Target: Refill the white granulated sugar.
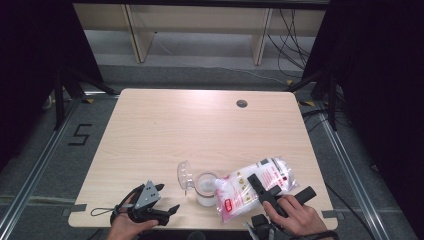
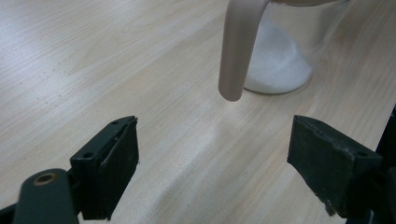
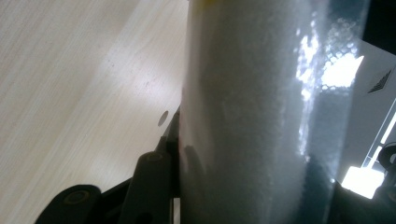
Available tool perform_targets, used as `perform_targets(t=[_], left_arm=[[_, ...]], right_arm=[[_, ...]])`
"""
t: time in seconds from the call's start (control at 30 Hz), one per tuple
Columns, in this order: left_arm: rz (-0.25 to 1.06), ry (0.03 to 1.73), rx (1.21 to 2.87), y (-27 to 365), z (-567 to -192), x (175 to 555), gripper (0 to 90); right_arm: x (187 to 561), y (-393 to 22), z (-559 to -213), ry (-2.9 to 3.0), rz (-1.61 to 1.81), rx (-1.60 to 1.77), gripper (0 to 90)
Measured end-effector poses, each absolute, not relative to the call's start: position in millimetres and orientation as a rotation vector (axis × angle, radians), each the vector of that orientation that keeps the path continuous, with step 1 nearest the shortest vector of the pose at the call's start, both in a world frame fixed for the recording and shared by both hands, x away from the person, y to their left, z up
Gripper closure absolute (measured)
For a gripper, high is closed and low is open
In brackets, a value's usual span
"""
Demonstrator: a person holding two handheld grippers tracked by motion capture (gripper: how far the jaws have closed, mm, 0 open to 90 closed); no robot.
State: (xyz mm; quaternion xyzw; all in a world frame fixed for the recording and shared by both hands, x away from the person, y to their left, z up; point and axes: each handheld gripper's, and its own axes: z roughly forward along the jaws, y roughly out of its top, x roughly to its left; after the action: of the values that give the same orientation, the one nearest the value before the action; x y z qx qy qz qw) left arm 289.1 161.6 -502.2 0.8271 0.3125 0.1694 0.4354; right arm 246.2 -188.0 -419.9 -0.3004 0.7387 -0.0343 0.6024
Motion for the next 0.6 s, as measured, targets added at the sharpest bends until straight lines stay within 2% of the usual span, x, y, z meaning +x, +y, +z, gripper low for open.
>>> perform_targets(t=[0.6], left_arm=[[0.416,0.786,2.049,161.0,-502.5,288.8,16.1]], right_arm=[[245.7,-187.2,-419.2,1.708,-0.082,-0.697,66.7]])
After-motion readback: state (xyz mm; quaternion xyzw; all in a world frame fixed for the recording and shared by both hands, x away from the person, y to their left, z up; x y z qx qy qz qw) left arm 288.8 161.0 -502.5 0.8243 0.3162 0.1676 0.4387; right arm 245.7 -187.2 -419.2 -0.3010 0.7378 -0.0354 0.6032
